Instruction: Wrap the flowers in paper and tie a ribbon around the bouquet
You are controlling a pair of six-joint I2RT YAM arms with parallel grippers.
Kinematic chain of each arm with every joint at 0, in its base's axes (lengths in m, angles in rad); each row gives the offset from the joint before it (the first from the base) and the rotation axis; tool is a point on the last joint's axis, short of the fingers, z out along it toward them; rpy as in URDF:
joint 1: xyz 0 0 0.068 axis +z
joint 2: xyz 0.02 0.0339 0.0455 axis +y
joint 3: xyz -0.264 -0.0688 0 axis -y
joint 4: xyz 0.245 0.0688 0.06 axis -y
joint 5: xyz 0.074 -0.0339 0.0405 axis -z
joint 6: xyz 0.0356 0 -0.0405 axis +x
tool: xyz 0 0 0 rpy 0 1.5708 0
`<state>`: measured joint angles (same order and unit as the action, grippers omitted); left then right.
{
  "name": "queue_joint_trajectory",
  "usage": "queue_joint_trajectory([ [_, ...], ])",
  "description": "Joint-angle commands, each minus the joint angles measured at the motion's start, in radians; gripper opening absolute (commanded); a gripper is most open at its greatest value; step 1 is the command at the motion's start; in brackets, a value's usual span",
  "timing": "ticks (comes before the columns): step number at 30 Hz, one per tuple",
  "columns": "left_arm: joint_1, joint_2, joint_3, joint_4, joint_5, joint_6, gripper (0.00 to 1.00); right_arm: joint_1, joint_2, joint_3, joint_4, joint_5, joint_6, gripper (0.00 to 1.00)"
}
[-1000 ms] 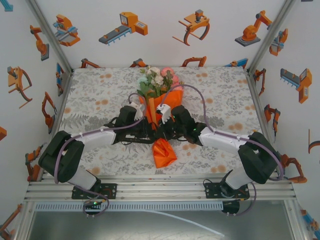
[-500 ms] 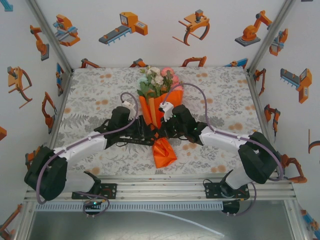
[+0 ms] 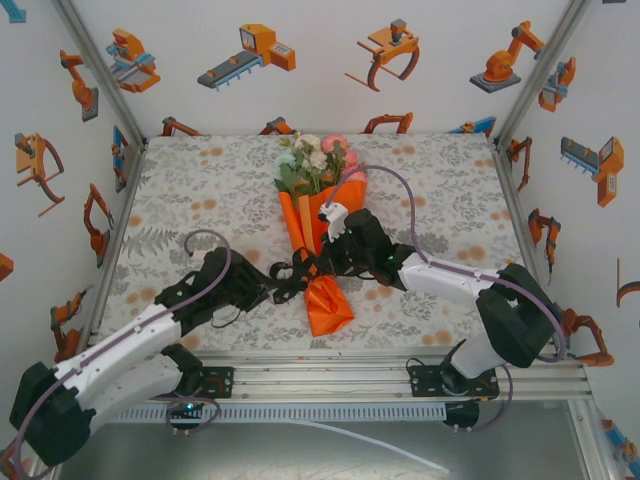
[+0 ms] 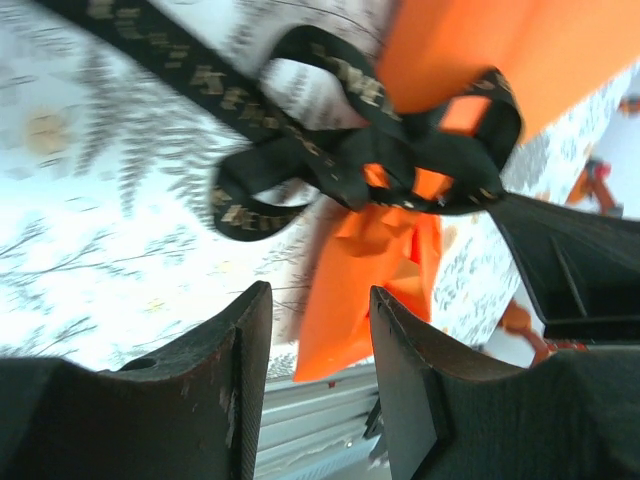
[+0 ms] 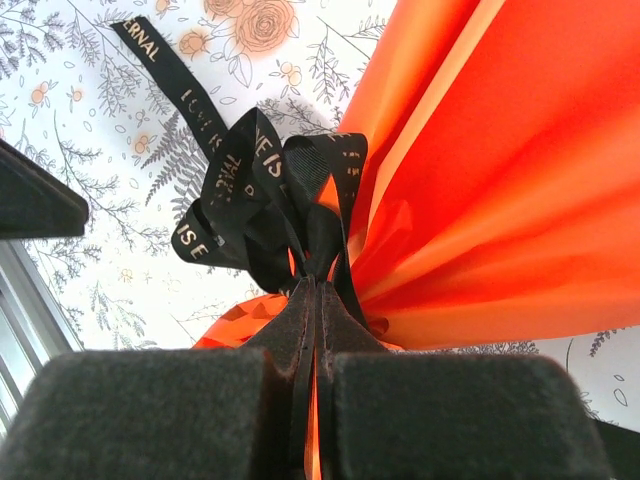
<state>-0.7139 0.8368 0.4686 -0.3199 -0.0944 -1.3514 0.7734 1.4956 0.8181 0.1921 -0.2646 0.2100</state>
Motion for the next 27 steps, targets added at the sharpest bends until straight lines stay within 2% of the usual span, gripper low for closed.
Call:
queue_joint_trajectory([
  [1,-0.001,-0.035,-0.06,-0.105,-0.091,-0.185,0.44,-0.008,-0.004,-0.001,0.039,-0.011,0.008,0.0],
  [5,0.015,0.038,-0.065,-0.071,-0.077,-0.192,0.44,-0.008,-0.005,-0.006,0.043,-0.016,0.006,0.0],
  [15,0.04,0.3,-0.047,0.173,0.009,-0.154,0.44,-0.01,-0.022,-0.018,0.043,-0.008,0.006,0.0],
  [19,0.046,0.348,-0.03,0.192,0.01,-0.138,0.44,-0.01,-0.033,-0.027,0.04,-0.003,0.003,0.0],
  [27,0.052,0.388,-0.01,0.133,0.024,-0.128,0.3,-0.013,-0.032,-0.034,0.044,0.0,0.006,0.0],
])
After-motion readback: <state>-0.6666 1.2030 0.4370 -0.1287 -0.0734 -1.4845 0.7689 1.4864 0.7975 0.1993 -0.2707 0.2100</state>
